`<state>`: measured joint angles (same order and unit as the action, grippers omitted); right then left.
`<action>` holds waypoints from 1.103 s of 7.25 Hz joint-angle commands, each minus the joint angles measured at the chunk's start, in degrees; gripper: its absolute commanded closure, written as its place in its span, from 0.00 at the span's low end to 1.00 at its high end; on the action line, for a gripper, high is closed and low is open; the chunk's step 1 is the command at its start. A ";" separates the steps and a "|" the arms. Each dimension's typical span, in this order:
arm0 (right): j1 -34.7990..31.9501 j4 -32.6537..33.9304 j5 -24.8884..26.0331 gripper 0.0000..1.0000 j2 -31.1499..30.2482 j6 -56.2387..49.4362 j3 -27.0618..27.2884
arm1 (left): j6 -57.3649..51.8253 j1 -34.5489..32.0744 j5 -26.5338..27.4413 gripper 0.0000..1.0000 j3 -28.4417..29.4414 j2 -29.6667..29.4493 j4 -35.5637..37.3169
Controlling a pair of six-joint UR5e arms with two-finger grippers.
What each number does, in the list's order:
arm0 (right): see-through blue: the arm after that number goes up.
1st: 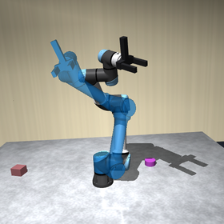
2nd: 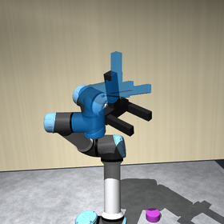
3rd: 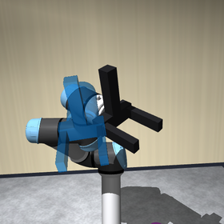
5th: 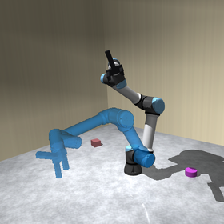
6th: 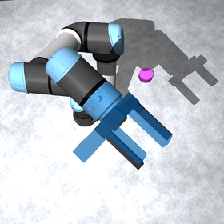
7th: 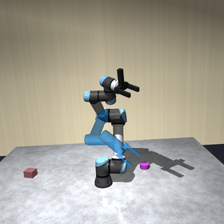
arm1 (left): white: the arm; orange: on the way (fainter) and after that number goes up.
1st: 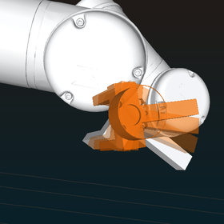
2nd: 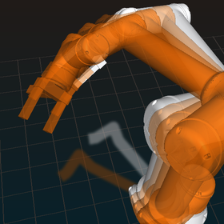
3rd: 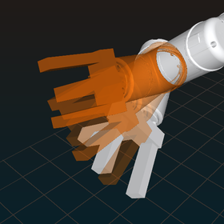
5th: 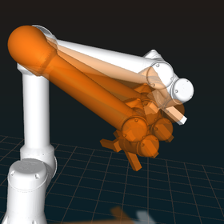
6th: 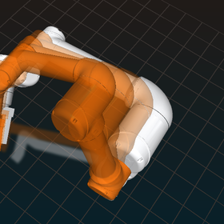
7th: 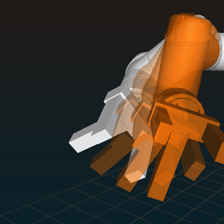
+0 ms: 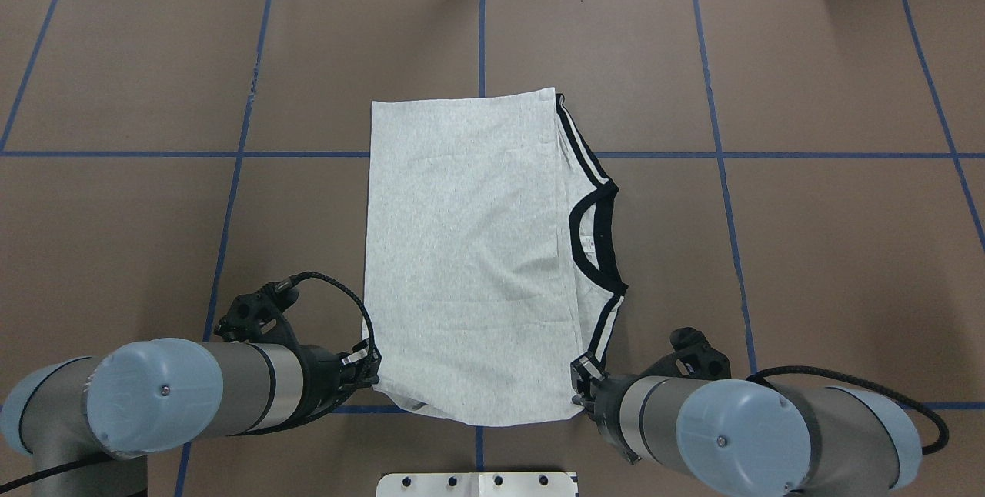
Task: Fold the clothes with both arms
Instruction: 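Lift the near edge with both grippers and fold it onto the far edge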
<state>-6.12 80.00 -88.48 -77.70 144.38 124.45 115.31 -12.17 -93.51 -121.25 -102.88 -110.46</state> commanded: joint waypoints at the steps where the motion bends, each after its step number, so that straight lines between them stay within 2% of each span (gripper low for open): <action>1: -0.28 1.29 -0.28 1.00 -0.78 1.25 2.98 | 0.36 0.22 -0.53 1.00 -5.36 -0.12 3.46; 2: -5.17 3.03 -1.94 1.00 -0.26 0.64 4.38 | 0.18 0.04 -1.84 1.00 -8.36 -0.74 6.98; 3: -10.27 8.27 -7.52 1.00 2.44 -0.15 3.87 | -1.30 -1.44 -2.11 1.00 -8.21 -2.66 9.97; 4: -15.71 10.85 -11.06 1.00 6.99 -5.46 2.04 | -8.53 -6.06 -2.11 1.00 -7.25 -6.50 11.74; 5: -19.07 10.87 -11.01 1.00 7.82 -9.43 -0.50 | -11.91 -8.81 -2.11 1.00 -3.41 -9.33 12.19; 8: -27.79 10.26 -12.67 1.00 16.51 -15.25 -11.74 | -22.37 -18.38 -2.11 1.00 7.67 -16.10 10.89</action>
<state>-30.53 90.62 -100.27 -64.48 131.58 117.29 97.25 -26.17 -95.58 -118.16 -116.31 -98.81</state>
